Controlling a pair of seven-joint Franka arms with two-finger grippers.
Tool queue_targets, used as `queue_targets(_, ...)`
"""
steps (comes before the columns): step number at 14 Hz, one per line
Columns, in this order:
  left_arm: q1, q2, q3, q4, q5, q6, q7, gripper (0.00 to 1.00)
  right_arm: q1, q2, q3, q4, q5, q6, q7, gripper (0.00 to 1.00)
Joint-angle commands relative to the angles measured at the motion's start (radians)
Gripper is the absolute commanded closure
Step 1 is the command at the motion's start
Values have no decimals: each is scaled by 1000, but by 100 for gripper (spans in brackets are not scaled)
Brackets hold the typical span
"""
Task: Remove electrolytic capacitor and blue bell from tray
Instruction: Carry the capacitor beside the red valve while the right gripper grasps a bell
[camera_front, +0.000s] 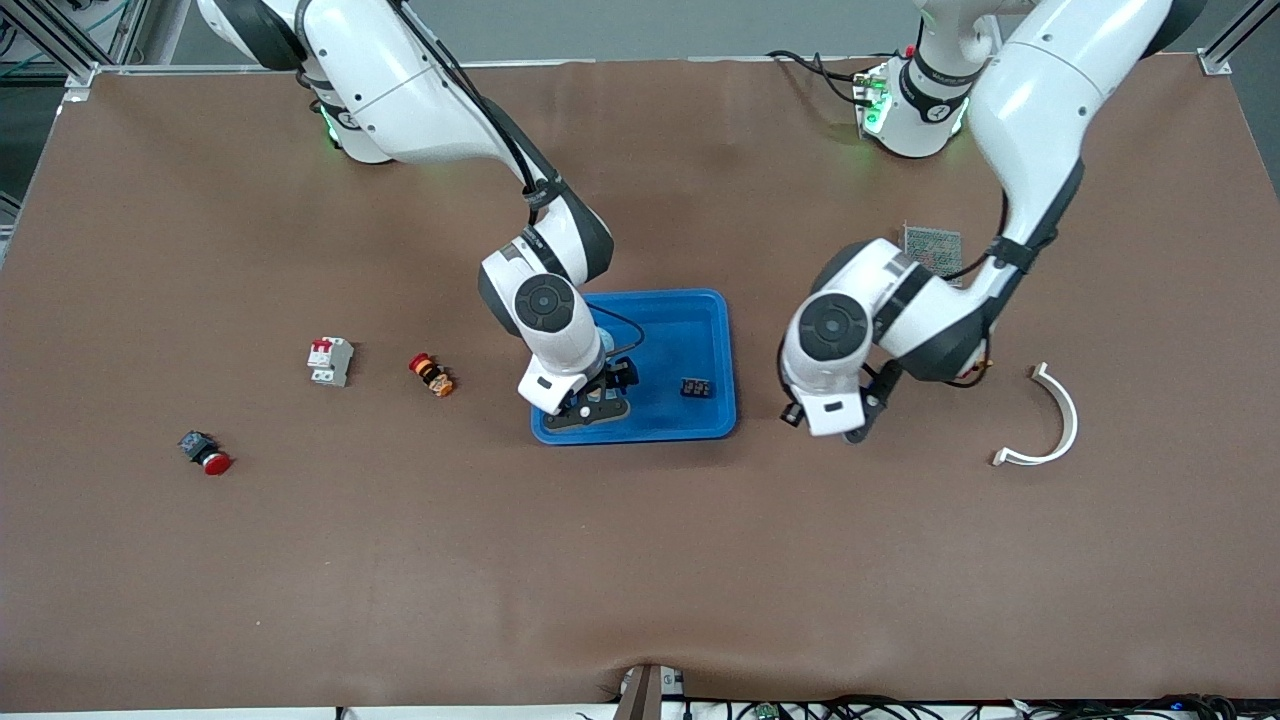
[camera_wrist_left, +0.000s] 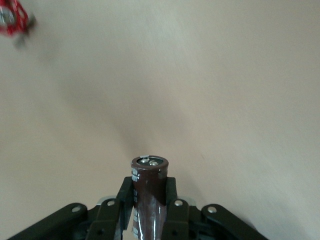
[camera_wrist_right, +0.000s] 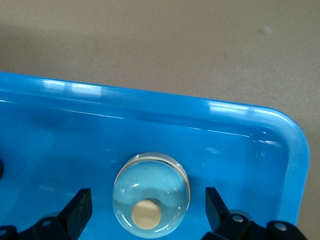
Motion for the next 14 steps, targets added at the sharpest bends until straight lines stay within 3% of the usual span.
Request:
queue_targets(1, 75, -21, -7, -49, 12, -10, 97, 100, 10, 20, -9, 22, -5, 3, 10, 0)
queue_targets(7, 186, -34, -8, -123, 17, -12, 233, 100, 12, 27, -9, 21, -5, 3, 10, 0)
queue_targets(14, 258, -151, -13, -353, 18, -10, 242, 100, 19, 34, -9, 21, -8, 4, 9, 0)
